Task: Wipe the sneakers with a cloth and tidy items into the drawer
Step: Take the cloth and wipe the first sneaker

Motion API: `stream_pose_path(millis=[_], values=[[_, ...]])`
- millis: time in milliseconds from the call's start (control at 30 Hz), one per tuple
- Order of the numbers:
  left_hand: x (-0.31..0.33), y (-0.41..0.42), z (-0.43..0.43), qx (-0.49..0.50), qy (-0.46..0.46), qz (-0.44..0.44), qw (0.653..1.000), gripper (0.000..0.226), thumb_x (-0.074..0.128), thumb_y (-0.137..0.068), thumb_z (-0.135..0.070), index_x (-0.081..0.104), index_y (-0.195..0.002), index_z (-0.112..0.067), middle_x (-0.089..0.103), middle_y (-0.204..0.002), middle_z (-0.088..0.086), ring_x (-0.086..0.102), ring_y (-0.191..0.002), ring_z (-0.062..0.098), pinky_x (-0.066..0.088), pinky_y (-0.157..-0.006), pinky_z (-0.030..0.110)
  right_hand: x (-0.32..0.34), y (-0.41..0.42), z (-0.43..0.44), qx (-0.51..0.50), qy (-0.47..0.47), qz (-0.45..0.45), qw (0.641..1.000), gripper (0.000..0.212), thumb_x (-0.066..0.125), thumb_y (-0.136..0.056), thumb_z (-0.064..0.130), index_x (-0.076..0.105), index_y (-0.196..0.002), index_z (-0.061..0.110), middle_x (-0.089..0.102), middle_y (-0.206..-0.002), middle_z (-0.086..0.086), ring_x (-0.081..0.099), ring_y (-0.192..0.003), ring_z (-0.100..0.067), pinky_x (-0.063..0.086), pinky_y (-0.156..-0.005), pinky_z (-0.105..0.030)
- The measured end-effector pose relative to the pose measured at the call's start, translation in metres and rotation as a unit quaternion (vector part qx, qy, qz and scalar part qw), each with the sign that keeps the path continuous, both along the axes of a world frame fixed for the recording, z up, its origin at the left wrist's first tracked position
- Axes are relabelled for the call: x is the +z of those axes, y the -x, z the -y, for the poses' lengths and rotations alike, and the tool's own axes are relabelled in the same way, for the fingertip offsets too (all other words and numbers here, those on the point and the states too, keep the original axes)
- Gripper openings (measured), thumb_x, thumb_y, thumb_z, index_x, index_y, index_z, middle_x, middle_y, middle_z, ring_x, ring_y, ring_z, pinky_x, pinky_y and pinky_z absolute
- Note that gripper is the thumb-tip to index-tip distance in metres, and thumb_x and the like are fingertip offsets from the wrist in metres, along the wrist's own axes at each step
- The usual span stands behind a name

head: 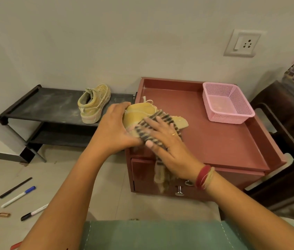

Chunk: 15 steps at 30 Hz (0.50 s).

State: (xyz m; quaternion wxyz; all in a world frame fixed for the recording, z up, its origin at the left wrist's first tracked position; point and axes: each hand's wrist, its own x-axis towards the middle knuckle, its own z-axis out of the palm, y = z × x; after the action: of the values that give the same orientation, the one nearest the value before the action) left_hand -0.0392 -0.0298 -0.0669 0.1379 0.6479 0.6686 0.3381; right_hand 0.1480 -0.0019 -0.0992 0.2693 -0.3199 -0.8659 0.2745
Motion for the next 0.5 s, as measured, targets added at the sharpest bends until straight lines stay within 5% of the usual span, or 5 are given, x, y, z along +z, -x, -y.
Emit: stream_pose_path(millis=[100, 200, 333, 500], values=[[0.001, 0.000, 0.000, 0.002, -0.002, -0.004, 1.000, 0.111, 0.081, -0.045, -0.055, 0.039, -0.141, -0.016, 0.043, -0.129, -0.003, 0.041, -0.115, 0.007, 0.028, -0.085, 0.006, -0.001, -0.004, -0.013, -0.019, -0.012, 0.000, 1.000, 0.041, 0.030, -0.094, 0.054, 0.028, -0.134, 0.047, 0.018, -0.148, 0.027, 0.005, -0.142, 0.001, -0.002, -0.119, -0.038], [-0.001, 0.000, 0.000, 0.011, -0.002, -0.017, 1.000, 0.108, 0.090, -0.050, -0.045, 0.040, -0.141, -0.016, 0.043, -0.131, -0.001, 0.041, -0.115, 0.009, 0.030, -0.090, 0.017, 0.002, -0.007, -0.024, -0.104, 0.035, -0.003, 0.994, 0.050, 0.026, -0.089, 0.061, 0.027, -0.136, 0.045, 0.021, -0.147, 0.025, 0.005, -0.142, -0.002, 0.002, -0.119, -0.048], [-0.002, 0.004, 0.003, -0.010, 0.006, -0.005, 1.000, 0.109, 0.071, -0.042, -0.058, 0.040, -0.139, -0.019, 0.043, -0.127, -0.005, 0.037, -0.108, -0.001, 0.030, -0.078, 0.001, -0.006, 0.006, 0.004, 0.007, 0.030, -0.009, 0.999, 0.043, 0.025, -0.090, 0.059, 0.028, -0.133, 0.053, 0.015, -0.153, 0.026, -0.003, -0.143, 0.002, -0.012, -0.116, -0.033], [-0.002, 0.004, 0.003, 0.010, 0.015, -0.005, 1.000, 0.104, 0.092, -0.050, -0.040, 0.041, -0.138, -0.021, 0.043, -0.130, -0.004, 0.039, -0.112, 0.005, 0.032, -0.090, 0.021, -0.006, -0.006, -0.026, -0.133, 0.079, -0.019, 0.988, 0.043, 0.027, -0.089, 0.057, 0.022, -0.131, 0.051, 0.018, -0.143, 0.028, -0.001, -0.136, 0.004, -0.002, -0.119, -0.045]])
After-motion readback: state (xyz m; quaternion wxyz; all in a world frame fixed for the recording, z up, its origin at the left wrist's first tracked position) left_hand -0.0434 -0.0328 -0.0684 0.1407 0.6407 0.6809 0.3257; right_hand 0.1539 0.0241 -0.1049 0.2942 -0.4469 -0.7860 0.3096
